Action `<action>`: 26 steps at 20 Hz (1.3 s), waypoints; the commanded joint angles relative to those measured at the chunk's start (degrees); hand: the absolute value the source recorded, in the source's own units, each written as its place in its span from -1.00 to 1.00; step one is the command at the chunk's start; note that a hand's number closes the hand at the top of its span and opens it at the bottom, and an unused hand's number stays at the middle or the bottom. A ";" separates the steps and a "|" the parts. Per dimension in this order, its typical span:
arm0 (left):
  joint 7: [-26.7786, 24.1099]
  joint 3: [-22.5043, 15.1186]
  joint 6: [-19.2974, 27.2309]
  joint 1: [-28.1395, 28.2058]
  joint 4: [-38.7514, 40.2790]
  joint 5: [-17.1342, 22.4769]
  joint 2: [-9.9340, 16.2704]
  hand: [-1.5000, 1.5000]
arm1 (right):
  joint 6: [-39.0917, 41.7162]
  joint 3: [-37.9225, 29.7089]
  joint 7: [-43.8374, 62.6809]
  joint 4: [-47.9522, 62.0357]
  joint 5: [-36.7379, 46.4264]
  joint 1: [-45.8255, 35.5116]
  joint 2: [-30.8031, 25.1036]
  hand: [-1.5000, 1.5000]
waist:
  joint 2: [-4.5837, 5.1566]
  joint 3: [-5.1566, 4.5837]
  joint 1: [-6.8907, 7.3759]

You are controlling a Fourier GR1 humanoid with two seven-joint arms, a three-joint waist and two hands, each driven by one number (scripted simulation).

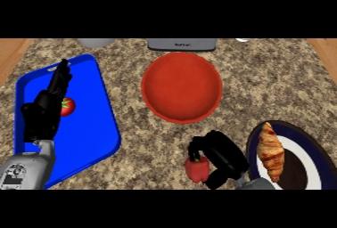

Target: Pick the bell pepper from the plate and place it in the bowl

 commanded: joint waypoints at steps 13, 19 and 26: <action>-0.36 -0.44 0.26 -0.66 1.16 -0.23 -1.02 0.00 | -29.30 23.10 54.78 -16.31 -1.65 -7.16 3.72 1.00 | 0.65 0.55 0.68; 0.78 -0.43 -1.23 -2.14 -0.85 0.11 0.06 0.00 | -38.23 23.05 75.13 -9.71 2.45 -25.39 3.73 1.00 | 1.00 0.70 2.09; 0.33 -0.59 -0.28 -2.64 1.20 -1.05 -1.53 0.00 | -44.86 16.20 76.99 8.33 1.17 -41.68 3.73 1.00 | 1.35 0.79 0.80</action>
